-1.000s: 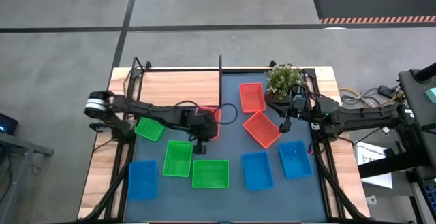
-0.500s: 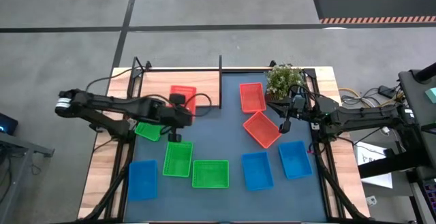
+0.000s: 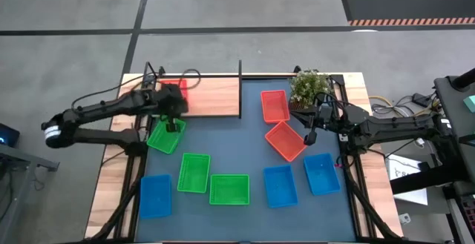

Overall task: Stack baskets on shelf by color
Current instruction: Put the bottom left orange bin on the shelf, then put the top green bin on the shelf

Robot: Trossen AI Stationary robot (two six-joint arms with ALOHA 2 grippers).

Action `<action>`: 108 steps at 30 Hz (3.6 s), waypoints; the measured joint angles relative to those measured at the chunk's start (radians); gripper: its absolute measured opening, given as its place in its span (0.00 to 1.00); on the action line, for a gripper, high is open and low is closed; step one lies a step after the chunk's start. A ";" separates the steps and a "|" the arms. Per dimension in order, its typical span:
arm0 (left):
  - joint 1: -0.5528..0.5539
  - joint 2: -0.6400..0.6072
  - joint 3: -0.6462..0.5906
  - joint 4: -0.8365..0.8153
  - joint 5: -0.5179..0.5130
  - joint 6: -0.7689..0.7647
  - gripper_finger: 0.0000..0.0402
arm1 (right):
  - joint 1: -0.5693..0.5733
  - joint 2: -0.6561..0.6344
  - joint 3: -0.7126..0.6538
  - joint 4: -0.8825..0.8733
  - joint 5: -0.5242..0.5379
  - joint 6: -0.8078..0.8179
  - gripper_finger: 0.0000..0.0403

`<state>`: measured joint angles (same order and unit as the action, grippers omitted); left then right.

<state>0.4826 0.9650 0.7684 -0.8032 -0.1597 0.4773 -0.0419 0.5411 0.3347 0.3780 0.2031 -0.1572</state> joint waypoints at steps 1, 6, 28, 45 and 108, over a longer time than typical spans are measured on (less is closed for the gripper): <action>0.031 0.000 -0.005 0.009 0.018 0.020 0.00 | 0.000 0.000 0.000 0.000 0.000 0.000 0.02; 0.154 0.028 -0.023 0.047 0.057 0.135 0.00 | 0.000 0.000 0.000 0.000 0.000 0.000 0.02; 0.249 0.098 -0.037 0.050 0.131 0.184 0.11 | 0.000 0.000 0.000 -0.007 0.000 0.000 0.02; 0.206 0.052 0.083 0.092 0.121 -0.108 0.13 | 0.000 0.000 0.000 -0.007 0.000 0.007 0.02; -0.736 0.160 0.135 -0.551 0.069 -0.860 0.23 | 0.000 0.000 -0.001 -0.022 0.000 0.026 0.02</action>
<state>-0.2535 1.1252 0.9031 -1.3546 -0.0912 -0.3832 -0.0421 0.5415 0.3336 0.3557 0.2031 -0.1311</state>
